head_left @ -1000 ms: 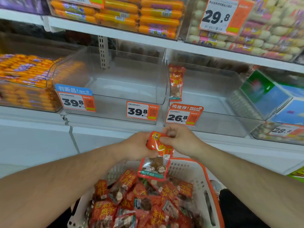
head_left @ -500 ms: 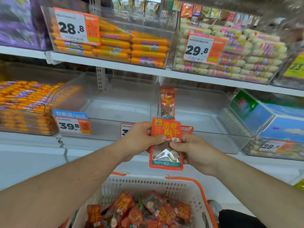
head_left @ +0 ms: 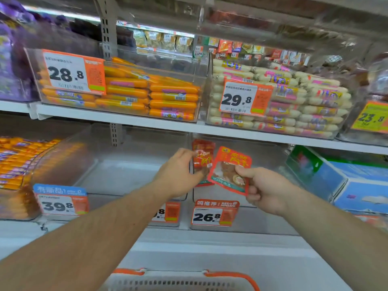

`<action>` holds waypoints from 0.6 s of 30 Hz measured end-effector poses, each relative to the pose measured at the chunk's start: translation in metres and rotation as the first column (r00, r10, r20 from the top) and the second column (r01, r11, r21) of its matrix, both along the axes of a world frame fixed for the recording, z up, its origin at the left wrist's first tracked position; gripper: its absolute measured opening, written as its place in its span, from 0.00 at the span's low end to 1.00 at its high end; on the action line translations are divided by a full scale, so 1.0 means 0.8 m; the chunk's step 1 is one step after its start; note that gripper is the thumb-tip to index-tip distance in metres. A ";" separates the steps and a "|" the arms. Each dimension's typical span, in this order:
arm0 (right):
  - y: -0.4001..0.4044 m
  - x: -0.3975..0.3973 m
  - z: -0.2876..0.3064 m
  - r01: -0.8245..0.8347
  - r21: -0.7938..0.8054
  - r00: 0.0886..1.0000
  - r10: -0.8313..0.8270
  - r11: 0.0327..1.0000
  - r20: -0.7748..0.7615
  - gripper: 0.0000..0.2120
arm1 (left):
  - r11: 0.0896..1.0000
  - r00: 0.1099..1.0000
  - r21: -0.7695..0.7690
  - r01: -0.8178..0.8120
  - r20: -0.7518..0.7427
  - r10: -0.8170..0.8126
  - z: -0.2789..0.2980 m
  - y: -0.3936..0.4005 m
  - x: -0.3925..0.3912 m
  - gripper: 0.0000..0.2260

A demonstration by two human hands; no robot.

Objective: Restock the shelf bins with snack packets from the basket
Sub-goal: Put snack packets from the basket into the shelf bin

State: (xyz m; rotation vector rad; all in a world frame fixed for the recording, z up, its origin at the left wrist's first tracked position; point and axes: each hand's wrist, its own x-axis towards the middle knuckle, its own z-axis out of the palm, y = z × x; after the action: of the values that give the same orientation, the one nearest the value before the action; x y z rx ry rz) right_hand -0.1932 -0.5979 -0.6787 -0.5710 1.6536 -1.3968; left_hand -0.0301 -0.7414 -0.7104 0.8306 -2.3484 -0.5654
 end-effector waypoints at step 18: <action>-0.176 -0.057 -0.077 0.005 0.225 0.850 0.114 0.974 -0.514 0.04 | 0.969 0.988 0.197 0.150 -0.073 -0.138 -0.038 -0.032 -0.017 0.39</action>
State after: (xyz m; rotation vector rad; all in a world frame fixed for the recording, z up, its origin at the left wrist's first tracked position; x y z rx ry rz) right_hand -0.2384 -0.7385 -0.7400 -0.9214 2.1720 -1.0439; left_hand -0.0438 -0.7671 -0.7407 0.7237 -2.3364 -0.8898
